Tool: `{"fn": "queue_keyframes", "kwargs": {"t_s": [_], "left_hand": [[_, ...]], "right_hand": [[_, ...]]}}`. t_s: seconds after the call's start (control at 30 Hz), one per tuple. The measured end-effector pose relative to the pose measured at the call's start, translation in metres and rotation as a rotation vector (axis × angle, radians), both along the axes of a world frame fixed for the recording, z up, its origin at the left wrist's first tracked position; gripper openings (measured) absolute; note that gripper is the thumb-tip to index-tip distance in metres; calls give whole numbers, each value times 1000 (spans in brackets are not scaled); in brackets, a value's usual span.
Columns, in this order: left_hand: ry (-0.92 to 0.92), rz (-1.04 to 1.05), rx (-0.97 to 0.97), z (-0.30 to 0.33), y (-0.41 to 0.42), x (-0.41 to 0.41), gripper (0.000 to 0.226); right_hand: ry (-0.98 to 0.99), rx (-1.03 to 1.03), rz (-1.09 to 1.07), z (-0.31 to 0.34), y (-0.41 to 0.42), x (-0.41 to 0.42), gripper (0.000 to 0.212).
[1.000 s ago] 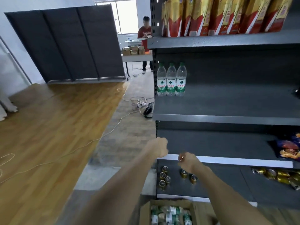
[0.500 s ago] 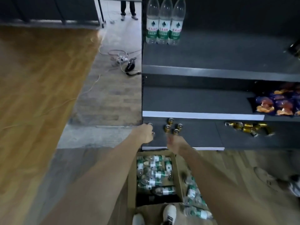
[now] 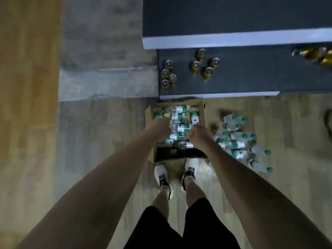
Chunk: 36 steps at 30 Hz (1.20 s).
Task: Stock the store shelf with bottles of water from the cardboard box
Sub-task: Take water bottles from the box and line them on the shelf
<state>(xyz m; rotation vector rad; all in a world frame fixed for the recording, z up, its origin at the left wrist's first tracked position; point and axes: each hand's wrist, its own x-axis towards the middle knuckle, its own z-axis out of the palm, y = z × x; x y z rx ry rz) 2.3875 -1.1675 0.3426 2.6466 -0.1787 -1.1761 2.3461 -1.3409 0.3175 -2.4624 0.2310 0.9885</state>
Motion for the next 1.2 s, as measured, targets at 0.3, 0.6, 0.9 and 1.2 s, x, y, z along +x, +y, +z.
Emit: {"fn": "queue_keyframes", "kwargs": {"t_s": [0.3, 0.6, 0.9, 1.2], "left_hand": [[97, 156, 27, -152, -25, -31, 31], [161, 152, 87, -295, -24, -52, 17], [150, 117, 57, -426, 12, -37, 9], [177, 116, 56, -511, 35, -52, 6]], "right_hand": [[123, 44, -2, -180, -30, -36, 17], [132, -21, 43, -316, 0, -47, 41], [77, -117, 206, -455, 33, -19, 60], [-46, -466, 436, -540, 83, -19, 64]]}}
